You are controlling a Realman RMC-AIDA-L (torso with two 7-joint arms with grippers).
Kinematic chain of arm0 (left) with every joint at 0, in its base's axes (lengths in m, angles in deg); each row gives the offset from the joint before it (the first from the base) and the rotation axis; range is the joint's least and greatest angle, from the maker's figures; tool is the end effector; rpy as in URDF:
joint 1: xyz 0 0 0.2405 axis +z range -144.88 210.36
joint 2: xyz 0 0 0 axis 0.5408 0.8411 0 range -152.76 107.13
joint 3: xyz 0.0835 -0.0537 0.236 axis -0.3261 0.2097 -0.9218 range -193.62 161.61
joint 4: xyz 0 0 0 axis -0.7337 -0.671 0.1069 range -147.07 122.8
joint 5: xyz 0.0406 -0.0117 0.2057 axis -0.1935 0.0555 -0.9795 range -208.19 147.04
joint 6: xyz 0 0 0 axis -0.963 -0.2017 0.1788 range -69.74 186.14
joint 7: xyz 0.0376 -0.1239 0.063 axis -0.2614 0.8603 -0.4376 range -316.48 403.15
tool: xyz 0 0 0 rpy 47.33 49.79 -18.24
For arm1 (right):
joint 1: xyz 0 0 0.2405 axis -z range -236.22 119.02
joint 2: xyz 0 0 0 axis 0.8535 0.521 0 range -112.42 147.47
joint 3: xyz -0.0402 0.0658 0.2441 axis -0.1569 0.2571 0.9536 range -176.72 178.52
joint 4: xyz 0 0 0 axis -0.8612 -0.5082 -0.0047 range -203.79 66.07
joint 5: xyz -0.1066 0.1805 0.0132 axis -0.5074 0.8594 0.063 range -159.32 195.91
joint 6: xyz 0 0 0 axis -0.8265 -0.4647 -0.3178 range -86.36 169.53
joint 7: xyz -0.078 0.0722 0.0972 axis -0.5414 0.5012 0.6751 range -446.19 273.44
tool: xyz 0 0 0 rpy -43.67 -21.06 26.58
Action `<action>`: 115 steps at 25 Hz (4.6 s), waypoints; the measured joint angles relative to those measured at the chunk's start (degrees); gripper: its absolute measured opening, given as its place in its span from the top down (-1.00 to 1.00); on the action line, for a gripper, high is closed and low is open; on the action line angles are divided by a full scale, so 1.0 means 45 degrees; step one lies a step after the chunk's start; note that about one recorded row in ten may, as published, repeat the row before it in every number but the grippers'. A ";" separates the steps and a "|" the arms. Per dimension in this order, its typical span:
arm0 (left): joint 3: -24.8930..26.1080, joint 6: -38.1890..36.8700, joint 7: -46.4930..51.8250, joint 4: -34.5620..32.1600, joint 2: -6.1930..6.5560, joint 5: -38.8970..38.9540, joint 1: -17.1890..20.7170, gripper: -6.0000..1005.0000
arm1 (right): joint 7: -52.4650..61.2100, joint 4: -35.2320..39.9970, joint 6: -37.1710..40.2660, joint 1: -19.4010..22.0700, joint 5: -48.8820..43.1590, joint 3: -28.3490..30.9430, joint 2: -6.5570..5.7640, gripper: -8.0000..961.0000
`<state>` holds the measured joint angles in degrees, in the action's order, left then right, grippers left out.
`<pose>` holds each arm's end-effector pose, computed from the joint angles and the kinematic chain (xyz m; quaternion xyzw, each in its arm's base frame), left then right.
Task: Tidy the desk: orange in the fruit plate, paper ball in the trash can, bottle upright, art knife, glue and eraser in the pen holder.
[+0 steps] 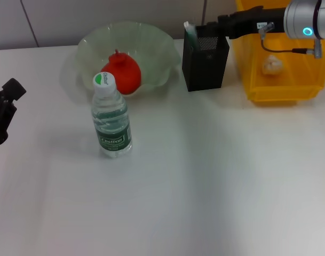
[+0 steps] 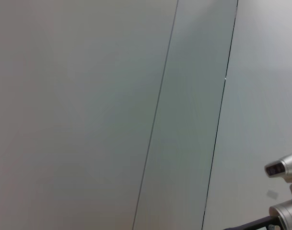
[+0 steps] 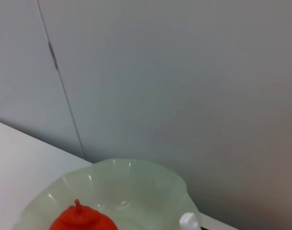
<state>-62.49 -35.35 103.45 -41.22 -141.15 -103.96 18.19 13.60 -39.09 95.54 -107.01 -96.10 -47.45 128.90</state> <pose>-0.2991 0.2757 0.0382 -0.8095 -0.1942 -0.4574 0.3128 0.2176 0.4692 0.0363 -0.8892 0.2969 0.1509 0.3138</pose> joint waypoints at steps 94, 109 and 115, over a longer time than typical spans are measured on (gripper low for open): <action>-0.2966 -0.1885 0.4686 -0.1834 -0.0016 -0.5360 -0.3082 -0.63 | -0.0320 0.9144 1.5642 0.7634 0.1131 0.2608 0.1539 -0.36; -0.2773 -0.1946 0.4333 -0.1904 0.0150 -0.5460 -0.2694 -0.63 | -0.2326 0.6693 1.4766 0.6209 0.0270 0.2588 0.1482 -0.36; -0.2744 -0.2201 0.4404 -0.1940 0.0378 -0.5467 -0.2542 -0.63 | -0.2489 0.6042 1.4615 0.5687 0.0111 0.2594 0.1436 -0.36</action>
<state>-74.84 -45.26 123.27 -49.95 -139.45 -128.56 6.75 2.39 -11.90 161.30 -81.42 -95.60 -35.77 135.36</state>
